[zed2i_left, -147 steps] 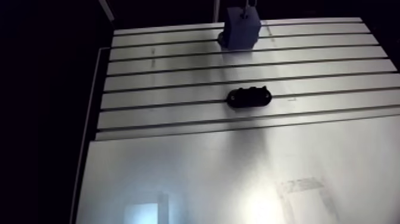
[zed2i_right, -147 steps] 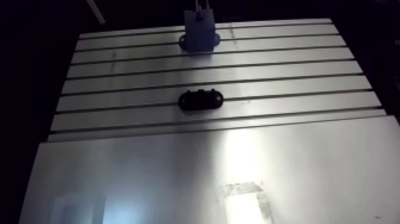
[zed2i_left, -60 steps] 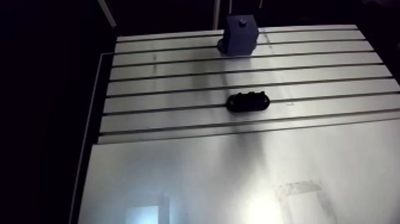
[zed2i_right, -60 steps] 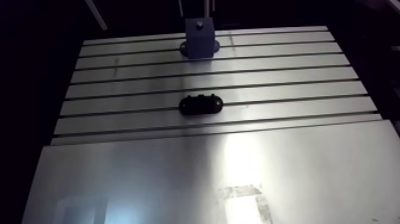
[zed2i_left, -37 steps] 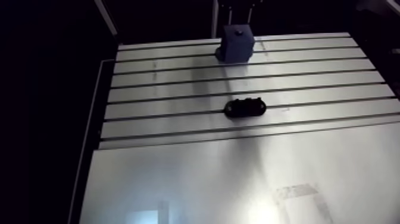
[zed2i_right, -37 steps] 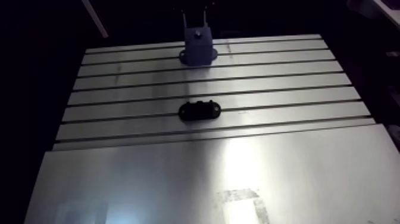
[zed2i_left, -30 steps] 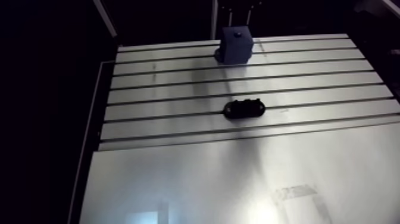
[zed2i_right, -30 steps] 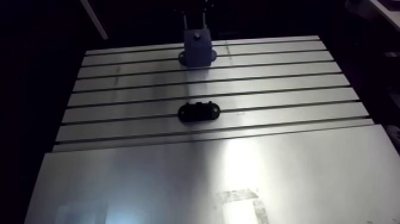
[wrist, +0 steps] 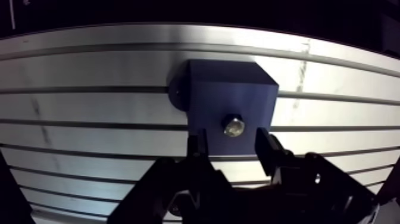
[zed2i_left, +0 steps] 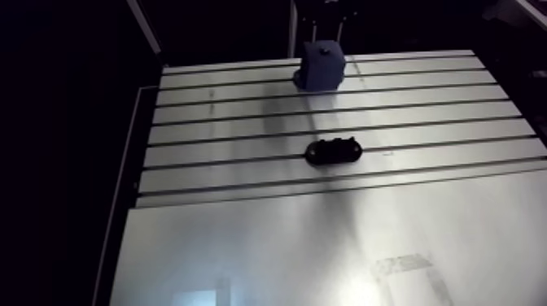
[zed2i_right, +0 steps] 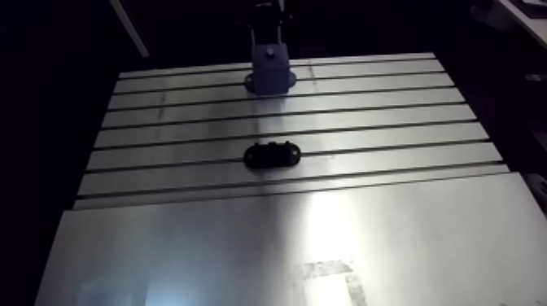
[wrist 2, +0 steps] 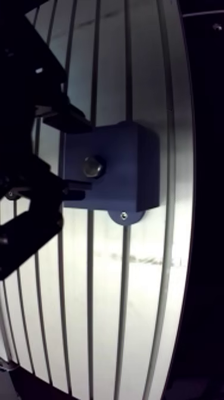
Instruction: Pick up the M10 bolt and insert it into the hex recess until seated.
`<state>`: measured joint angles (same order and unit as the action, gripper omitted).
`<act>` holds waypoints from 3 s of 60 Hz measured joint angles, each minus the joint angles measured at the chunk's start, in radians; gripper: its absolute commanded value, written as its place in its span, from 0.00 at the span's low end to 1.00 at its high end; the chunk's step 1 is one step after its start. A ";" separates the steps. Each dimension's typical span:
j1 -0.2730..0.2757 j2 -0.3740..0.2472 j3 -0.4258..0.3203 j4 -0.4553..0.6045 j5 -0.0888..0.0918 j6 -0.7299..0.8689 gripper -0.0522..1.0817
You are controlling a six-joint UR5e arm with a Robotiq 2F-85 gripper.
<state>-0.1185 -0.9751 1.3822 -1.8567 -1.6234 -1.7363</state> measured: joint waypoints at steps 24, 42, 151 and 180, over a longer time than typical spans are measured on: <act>-0.011 0.002 0.005 -0.002 0.003 -0.004 0.47; -0.011 0.006 0.009 -0.002 0.008 -0.007 0.49; -0.015 0.021 0.010 -0.005 0.015 -0.028 0.60; -0.014 0.022 0.008 -0.005 0.016 -0.038 0.62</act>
<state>-0.1322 -0.9535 1.3907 -1.8615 -1.6079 -1.7741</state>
